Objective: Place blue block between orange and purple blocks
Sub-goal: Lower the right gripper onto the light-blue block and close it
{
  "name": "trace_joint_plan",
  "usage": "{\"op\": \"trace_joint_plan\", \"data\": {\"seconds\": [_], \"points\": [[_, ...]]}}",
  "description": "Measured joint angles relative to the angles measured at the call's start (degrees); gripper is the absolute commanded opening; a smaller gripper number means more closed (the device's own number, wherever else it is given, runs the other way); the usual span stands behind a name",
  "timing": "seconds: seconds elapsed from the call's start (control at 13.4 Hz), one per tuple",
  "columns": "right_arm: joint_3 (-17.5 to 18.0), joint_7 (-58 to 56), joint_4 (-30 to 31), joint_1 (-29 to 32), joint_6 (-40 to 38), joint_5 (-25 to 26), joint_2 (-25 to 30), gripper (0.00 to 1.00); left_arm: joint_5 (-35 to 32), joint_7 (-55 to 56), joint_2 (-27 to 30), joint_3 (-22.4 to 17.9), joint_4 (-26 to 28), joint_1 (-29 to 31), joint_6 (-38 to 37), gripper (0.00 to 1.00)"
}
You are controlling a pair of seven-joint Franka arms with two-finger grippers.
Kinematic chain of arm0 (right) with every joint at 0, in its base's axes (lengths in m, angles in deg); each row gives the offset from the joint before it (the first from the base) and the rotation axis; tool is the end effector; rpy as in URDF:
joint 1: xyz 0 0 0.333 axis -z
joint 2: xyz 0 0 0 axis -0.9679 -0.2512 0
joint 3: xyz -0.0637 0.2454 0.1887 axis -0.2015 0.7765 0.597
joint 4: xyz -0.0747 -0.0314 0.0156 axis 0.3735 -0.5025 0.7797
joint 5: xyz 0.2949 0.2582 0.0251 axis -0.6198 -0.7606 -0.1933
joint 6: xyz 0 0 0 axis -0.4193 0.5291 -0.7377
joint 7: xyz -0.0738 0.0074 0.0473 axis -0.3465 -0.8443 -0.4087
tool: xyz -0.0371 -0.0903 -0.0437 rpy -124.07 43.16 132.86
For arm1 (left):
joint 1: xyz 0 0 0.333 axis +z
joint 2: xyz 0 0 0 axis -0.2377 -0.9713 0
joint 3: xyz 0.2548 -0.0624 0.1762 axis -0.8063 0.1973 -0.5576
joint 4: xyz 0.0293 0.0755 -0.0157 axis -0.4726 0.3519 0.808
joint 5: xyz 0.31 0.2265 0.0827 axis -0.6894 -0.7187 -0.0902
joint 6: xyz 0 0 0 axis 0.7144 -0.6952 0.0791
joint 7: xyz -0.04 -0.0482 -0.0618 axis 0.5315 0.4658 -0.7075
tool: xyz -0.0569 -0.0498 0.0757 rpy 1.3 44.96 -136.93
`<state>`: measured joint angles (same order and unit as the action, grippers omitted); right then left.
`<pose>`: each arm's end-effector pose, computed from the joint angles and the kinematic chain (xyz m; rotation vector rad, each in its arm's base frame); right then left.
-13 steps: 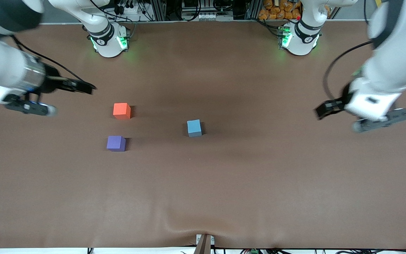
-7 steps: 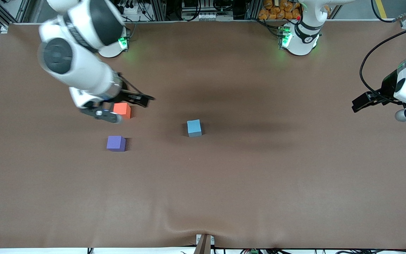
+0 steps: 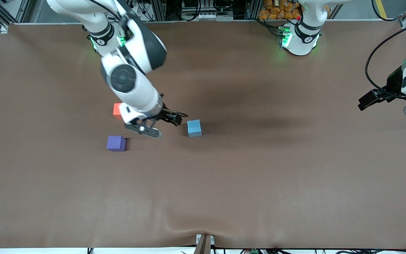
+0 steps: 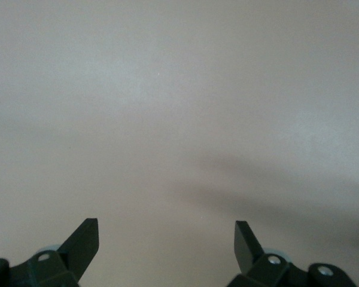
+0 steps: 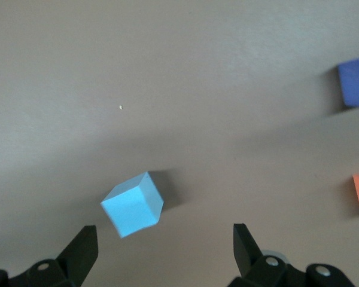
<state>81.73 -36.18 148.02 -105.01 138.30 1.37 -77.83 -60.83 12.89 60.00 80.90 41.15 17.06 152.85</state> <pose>0.5531 0.3801 0.3724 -3.0587 0.4076 0.0846 0.5464 -0.0062 0.5688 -3.0758 -0.4532 -0.0866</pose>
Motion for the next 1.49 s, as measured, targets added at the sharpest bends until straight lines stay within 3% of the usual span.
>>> {"op": "trace_joint_plan", "data": {"seconds": [0.22,0.52,0.82,1.49], "points": [[0.0,-2.6,0.0,-3.9,2.4,2.5,-3.6,1.0,0.0,-0.9,0.0,0.1,-3.1,0.0,-2.9,1.0],[0.0,-6.7,0.0,-6.3,8.0,2.6,-4.7,1.0,0.0,-9.5,0.1,-0.1,-6.3,1.7,-5.2,1.0],[0.0,-6.8,0.9,-9.1,10.8,2.6,-7.0,1.0,0.0,-10.9,0.7,-0.4,-8.9,2.8,-10.1,1.0],[-0.3,-7.0,6.9,-11.2,19.7,3.1,-8.4,1.0,0.4,-12.2,2.2,1.5,-9.9,2.5,-13.3,1.0]]}}
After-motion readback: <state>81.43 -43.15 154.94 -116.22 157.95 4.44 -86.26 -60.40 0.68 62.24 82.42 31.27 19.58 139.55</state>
